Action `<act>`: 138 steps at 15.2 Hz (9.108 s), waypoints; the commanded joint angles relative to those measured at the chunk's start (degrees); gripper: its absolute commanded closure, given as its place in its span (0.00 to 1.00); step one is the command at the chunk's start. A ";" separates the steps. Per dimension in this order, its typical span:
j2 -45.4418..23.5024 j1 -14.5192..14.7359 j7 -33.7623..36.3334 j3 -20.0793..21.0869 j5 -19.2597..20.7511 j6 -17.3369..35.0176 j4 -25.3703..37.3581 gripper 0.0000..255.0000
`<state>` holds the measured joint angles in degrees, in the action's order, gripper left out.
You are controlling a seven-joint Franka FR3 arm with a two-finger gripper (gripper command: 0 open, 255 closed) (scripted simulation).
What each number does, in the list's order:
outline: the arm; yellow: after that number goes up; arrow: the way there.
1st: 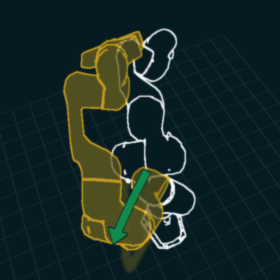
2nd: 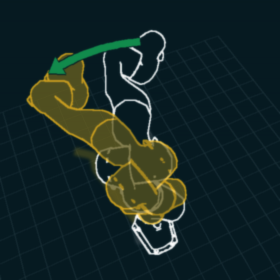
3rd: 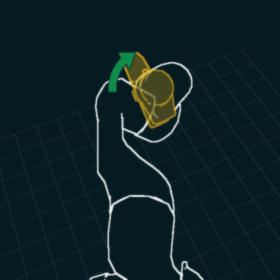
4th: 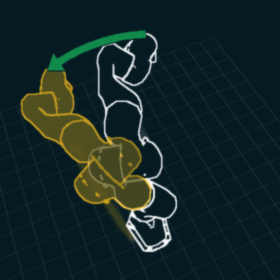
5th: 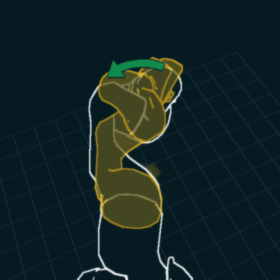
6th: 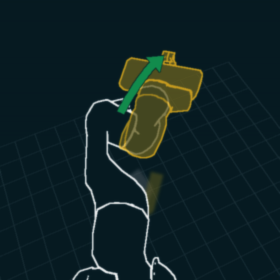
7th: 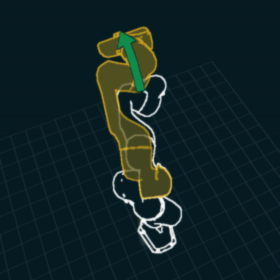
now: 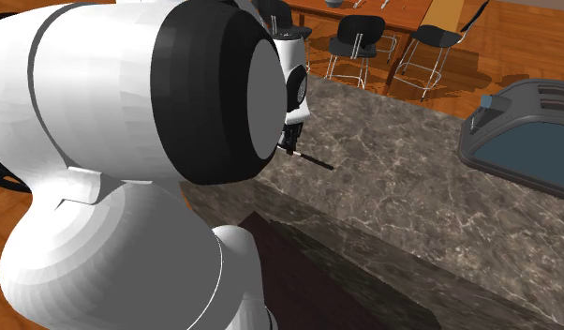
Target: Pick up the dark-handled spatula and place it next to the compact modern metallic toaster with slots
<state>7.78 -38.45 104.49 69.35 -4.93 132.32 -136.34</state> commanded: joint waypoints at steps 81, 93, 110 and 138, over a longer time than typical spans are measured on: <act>5.77 -1.12 -31.55 -33.38 0.66 -42.09 36.22 1.00; -9.31 -6.18 -40.35 -37.68 9.15 -42.66 49.66 1.00; -11.97 -7.83 -42.52 -39.01 10.44 -32.94 42.40 1.00; -15.17 -7.77 -39.88 -39.42 13.01 -12.16 24.23 1.00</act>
<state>-6.98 -46.34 64.27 29.91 7.79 119.44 -111.73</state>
